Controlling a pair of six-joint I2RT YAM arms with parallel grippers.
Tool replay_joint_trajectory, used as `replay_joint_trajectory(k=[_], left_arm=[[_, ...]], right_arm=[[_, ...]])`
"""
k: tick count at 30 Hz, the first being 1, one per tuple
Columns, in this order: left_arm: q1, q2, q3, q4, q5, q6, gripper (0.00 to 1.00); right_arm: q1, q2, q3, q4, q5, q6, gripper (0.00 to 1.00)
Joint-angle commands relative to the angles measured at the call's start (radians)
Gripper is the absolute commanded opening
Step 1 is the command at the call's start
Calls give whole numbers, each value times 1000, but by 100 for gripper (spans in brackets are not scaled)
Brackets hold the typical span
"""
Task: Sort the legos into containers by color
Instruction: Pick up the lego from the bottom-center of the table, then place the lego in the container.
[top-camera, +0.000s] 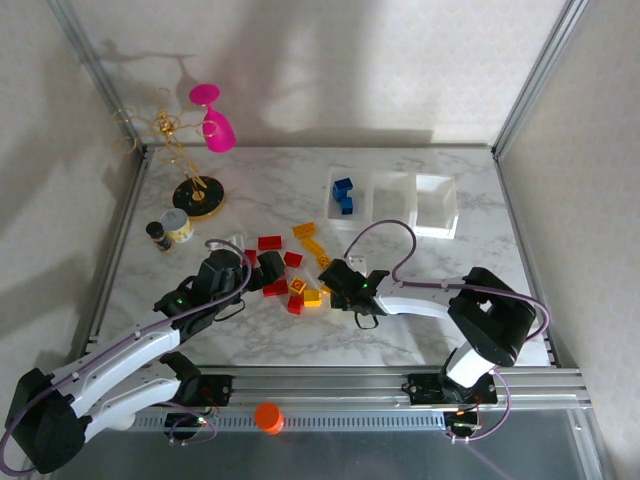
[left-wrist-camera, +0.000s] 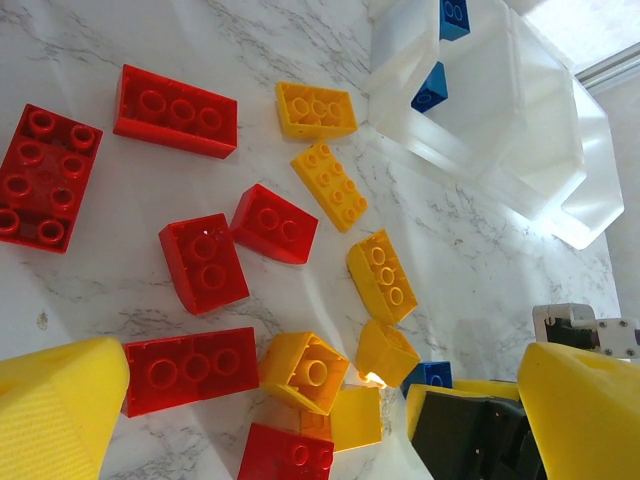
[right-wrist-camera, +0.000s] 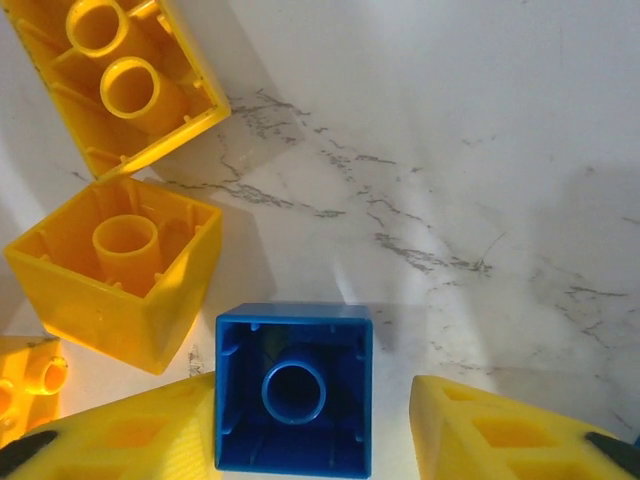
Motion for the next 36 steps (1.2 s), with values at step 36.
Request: replay_joint_trajectory(k=[36], left_arm=[[-8, 160, 129, 116, -29, 15, 100]], right_arm=[[-251, 65, 430, -32, 15, -344, 32]])
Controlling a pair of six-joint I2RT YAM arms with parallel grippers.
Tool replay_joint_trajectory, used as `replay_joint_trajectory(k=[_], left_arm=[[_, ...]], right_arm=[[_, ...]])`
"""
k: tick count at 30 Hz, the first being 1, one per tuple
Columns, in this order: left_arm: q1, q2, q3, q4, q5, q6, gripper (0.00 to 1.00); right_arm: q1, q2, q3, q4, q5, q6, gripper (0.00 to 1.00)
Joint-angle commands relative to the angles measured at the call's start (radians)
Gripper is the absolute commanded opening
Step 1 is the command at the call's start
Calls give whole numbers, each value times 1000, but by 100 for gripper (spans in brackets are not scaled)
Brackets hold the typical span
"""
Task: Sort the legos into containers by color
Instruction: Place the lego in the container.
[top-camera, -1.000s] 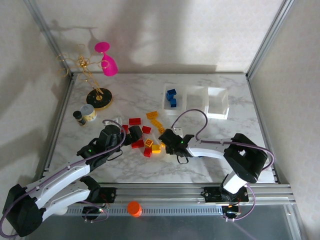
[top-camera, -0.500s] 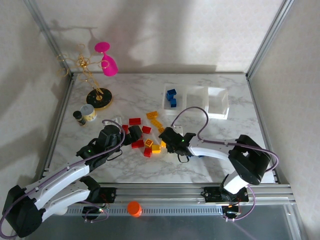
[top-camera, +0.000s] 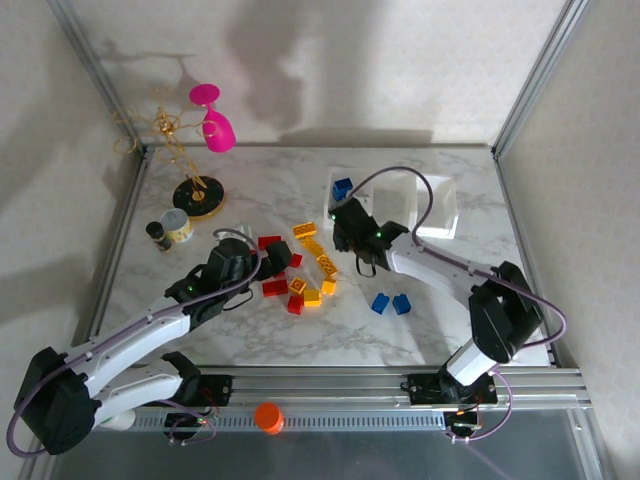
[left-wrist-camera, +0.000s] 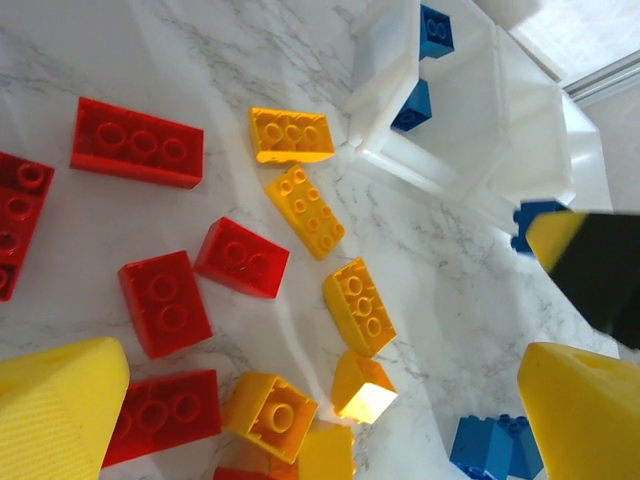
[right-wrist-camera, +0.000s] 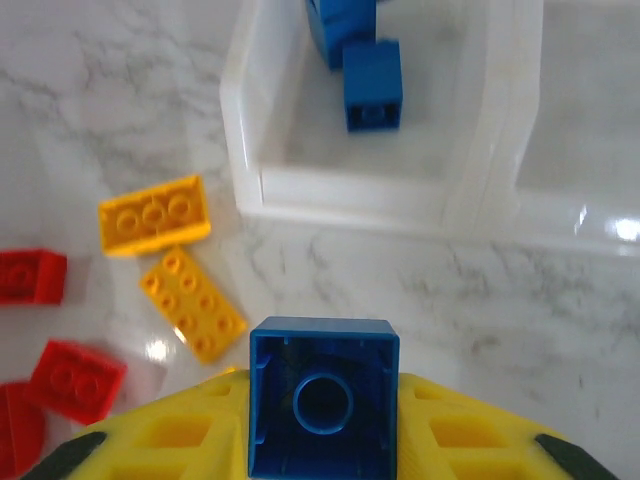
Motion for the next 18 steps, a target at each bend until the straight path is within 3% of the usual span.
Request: replay_joint_trajectory(k=[1, 18], left_arm=[[-8, 29, 49, 58, -25, 13, 100], [22, 159, 156, 76, -61, 56, 100]], right_arm=[[-30, 74, 83, 36, -20, -85, 32], [-199, 428, 410, 40, -99, -201, 32]])
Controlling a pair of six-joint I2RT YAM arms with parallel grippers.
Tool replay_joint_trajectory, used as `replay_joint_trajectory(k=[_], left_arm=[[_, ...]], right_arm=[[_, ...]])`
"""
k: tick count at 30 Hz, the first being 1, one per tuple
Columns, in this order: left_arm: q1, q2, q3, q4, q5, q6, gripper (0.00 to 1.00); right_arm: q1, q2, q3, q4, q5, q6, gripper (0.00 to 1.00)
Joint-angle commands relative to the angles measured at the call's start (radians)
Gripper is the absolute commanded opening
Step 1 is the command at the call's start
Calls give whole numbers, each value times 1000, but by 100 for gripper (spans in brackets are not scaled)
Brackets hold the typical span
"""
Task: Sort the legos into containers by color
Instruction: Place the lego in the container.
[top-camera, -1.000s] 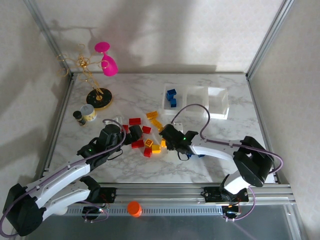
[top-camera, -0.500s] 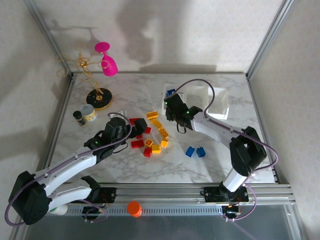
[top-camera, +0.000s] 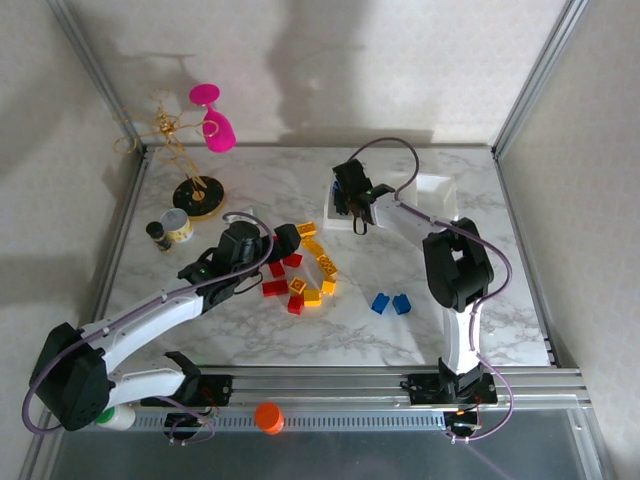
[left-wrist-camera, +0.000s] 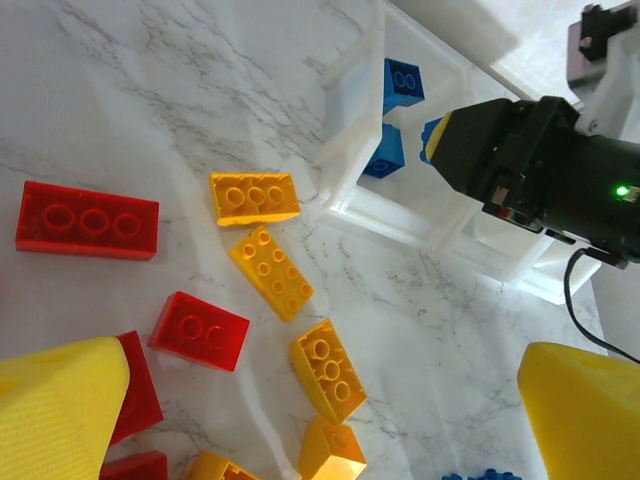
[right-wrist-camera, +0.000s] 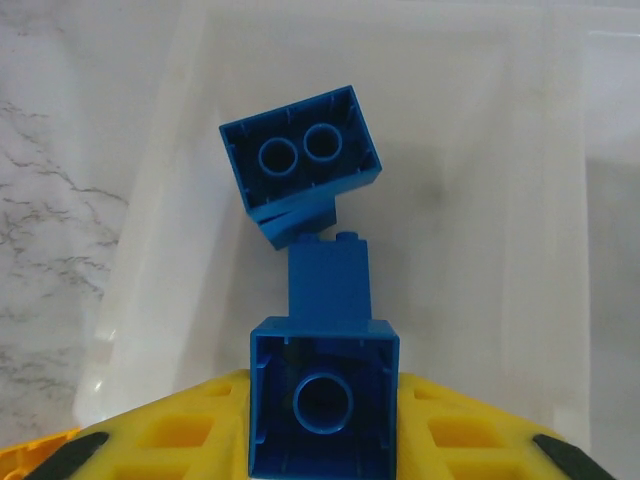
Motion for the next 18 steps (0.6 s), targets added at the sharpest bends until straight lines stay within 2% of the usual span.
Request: replay_joint_trajectory(k=[1, 13, 18], left_arm=[[15, 22, 38, 26, -28, 22, 100], [26, 64, 56, 39, -16, 24, 100], [29, 65, 61, 34, -18, 28, 100]], right_arm=[[-13, 47, 68, -6, -21, -38, 32], [-42, 163, 172, -18, -51, -77, 35], [-43, 183, 193, -27, -52, -83, 39]])
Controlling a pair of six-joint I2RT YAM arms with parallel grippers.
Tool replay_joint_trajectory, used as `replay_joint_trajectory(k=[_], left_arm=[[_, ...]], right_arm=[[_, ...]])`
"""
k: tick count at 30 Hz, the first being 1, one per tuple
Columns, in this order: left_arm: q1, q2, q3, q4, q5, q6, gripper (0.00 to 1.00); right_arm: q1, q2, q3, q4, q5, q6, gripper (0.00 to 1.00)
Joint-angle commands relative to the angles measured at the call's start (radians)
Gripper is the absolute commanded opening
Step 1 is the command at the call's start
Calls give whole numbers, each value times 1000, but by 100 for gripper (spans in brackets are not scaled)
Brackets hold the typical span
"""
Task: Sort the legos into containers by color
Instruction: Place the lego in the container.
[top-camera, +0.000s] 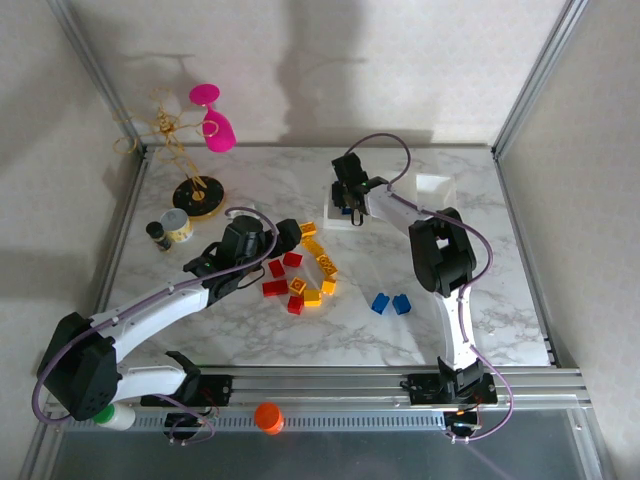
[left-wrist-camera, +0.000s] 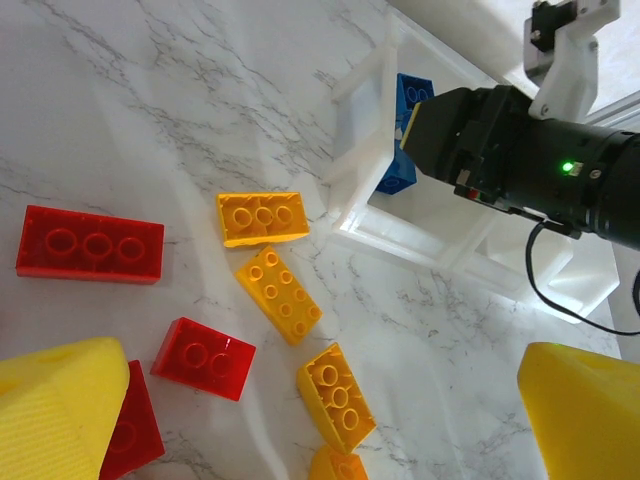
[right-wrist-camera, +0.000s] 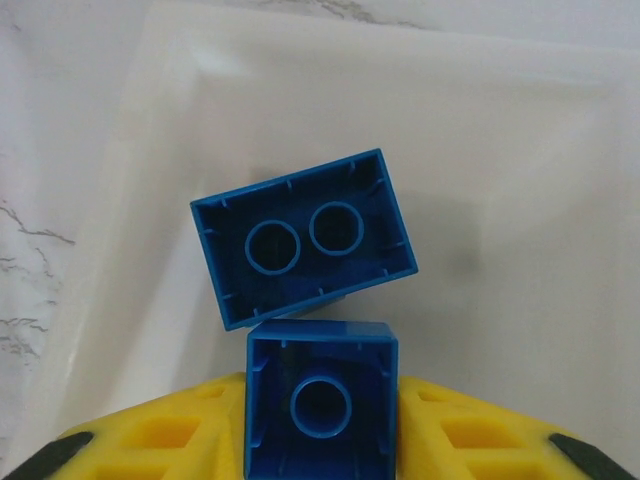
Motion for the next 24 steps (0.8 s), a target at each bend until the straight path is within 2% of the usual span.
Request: replay_joint_trajectory(k=[1, 17, 24], left_arm=[[10, 4, 33, 9, -14, 17, 100], [13, -37, 43, -15, -20, 25, 100], [10, -84, 13, -27, 4, 23, 100]], right_arm=[[-6, 16, 42, -24, -13, -19, 39], [-2, -108, 24, -40, -28, -19, 45], [20, -255, -106, -16, -55, 3, 46]])
